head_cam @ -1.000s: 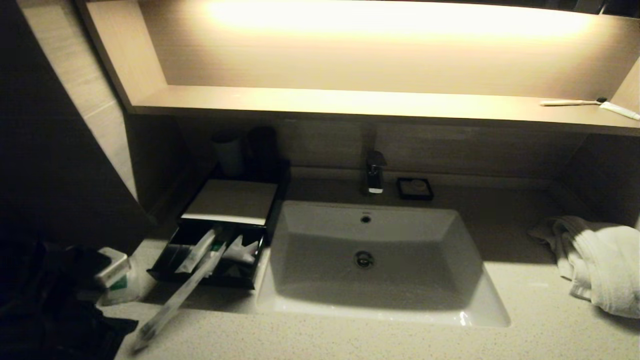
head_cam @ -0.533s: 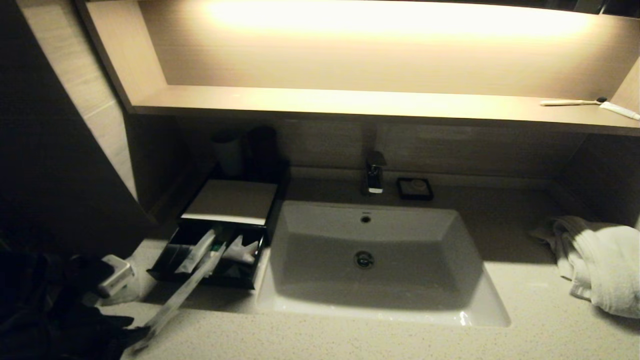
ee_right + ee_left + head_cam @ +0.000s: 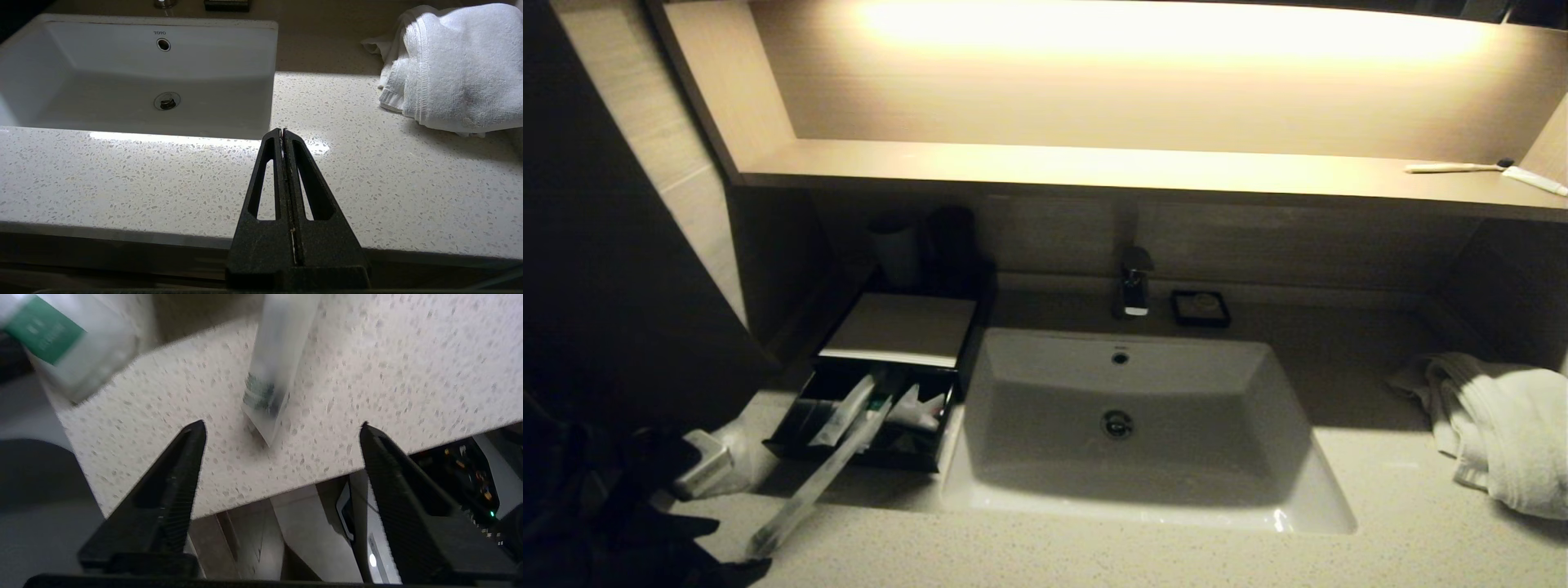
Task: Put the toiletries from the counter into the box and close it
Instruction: Pick up the bathroom toiletry
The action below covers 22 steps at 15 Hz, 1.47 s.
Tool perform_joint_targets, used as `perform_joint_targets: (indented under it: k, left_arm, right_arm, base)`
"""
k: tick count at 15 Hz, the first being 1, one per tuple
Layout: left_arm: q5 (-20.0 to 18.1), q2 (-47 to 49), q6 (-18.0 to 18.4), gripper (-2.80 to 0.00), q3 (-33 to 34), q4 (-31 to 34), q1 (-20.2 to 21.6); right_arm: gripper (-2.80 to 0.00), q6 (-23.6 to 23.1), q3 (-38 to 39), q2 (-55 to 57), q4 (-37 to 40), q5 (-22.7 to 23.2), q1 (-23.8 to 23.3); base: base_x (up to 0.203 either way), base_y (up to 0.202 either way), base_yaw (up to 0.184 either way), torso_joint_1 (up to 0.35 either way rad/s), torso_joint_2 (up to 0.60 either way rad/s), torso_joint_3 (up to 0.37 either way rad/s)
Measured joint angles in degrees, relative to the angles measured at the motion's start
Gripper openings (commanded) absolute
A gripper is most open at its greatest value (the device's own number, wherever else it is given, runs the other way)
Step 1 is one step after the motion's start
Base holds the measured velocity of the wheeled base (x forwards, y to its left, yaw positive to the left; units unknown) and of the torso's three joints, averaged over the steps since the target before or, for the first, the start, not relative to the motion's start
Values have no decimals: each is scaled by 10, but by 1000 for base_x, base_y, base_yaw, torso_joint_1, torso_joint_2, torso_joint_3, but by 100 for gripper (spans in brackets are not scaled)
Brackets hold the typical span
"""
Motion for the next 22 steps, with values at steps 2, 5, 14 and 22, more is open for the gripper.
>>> perform_joint_targets:
  k: [2,5,14,22]
  left_arm:
    - [0,10,3,0,1,0,1]
    - [-1,29,4,0,2,-9,1]
    - [0,86,26,0,6,-60,1]
    - [0,106,27,0,6,-67,1]
  right_arm:
    - [-280,0,0,0,0,0,0]
    - [-280,0,0,0,0,1,0]
    - [-280,0,0,0,0,0,0]
    - [-280,0,0,0,0,1,0]
  base:
    - [0,0,0,0,0,0]
    - [0,0,0,0,0,0]
    - [0,0,0,0,0,0]
    - [0,0,0,0,0,0]
